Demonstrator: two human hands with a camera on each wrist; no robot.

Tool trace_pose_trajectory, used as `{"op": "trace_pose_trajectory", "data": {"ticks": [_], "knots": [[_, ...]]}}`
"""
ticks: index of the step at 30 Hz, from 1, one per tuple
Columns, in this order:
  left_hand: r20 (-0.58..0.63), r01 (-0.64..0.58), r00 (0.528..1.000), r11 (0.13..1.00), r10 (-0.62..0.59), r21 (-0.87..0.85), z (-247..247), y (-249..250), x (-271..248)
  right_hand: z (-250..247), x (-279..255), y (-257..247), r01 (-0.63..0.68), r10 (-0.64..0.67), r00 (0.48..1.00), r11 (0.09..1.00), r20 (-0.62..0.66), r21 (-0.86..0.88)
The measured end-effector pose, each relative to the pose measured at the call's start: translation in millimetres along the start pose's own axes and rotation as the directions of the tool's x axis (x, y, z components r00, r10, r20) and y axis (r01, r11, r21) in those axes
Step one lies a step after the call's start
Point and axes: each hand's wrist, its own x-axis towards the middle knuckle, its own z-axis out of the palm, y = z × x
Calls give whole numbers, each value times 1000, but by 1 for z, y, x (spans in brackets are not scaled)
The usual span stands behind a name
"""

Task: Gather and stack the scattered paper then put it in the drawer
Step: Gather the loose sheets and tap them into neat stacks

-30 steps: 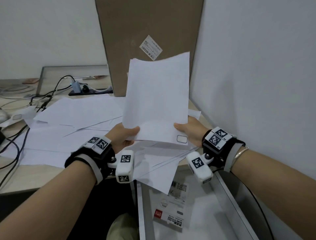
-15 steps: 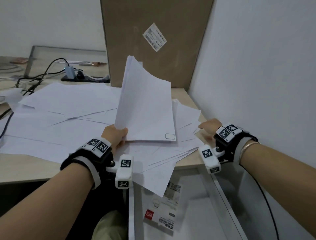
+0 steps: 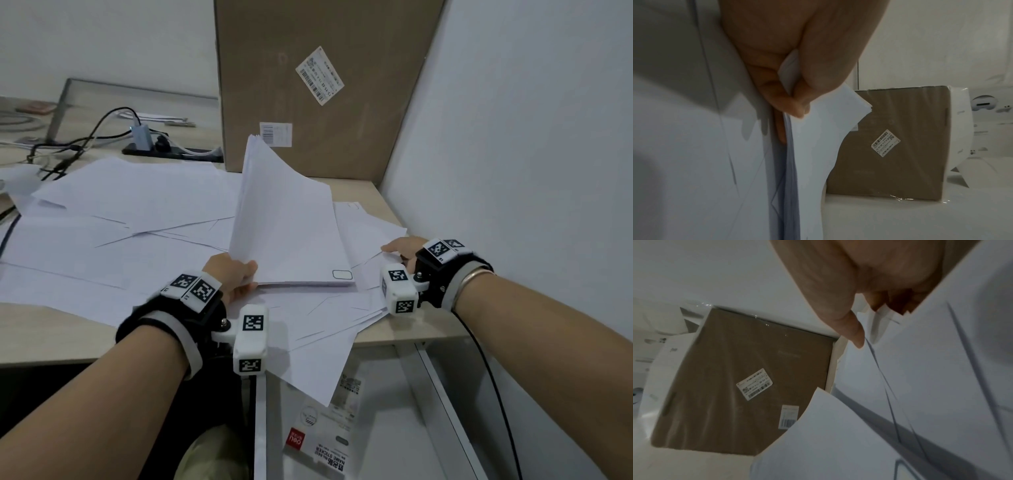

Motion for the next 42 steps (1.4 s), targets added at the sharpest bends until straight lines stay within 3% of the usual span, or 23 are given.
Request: {"op": "trace_pose_trajectory", "data": {"ticks": [4,6,8,11,17,23,27,30,35,37,40,42], "knots": [[20,9,1000,999,-9,-31,0,1,-5,-5,-1,-4,0,-1,1000,1000,-5,-28],[9,4,1000,1000,-4,-23,0,0,-4,-2,-6,-12,-25,24,1000,991,-11,-128],[-2,1,1000,1000,-1,-22,1,0,-2,-3,-9,-13,16,-33,998,963,-57,-270],[-14,4,1000,1000,-5,-28,2,0,-2,-9,-3,-1,84,-97,994,966,-43,-246],[-46,23,999,1000,-23,7,-8,2,-5,-8,-22,21,77,-85,996,978,-34,-194],[-46,-2,999,999,4,39,-10,-2,-15,18,-41,38,142,-143,990,978,2,-151],[-56,-51,997,996,55,71,-1,-9,-21,22,-49,35,169,-188,981,953,-53,-253],[-53,-18,998,1000,17,-17,-6,-12,-22,14,-56,26,203,-244,963,933,-112,-296],[-76,-22,997,998,17,-67,-11,-14,-19,13,-62,10,187,-233,972,831,-23,-524],[-69,-5,998,996,-1,-88,-13,-14,-18,17,-61,7,183,-219,976,864,-23,-469],[-48,-14,999,992,8,-125,-12,-14,-21,26,-59,6,116,-110,993,977,44,-177],[-49,-33,998,988,26,-153,-10,-15,-22,32,-61,6,55,-46,994,994,100,-92]]}}
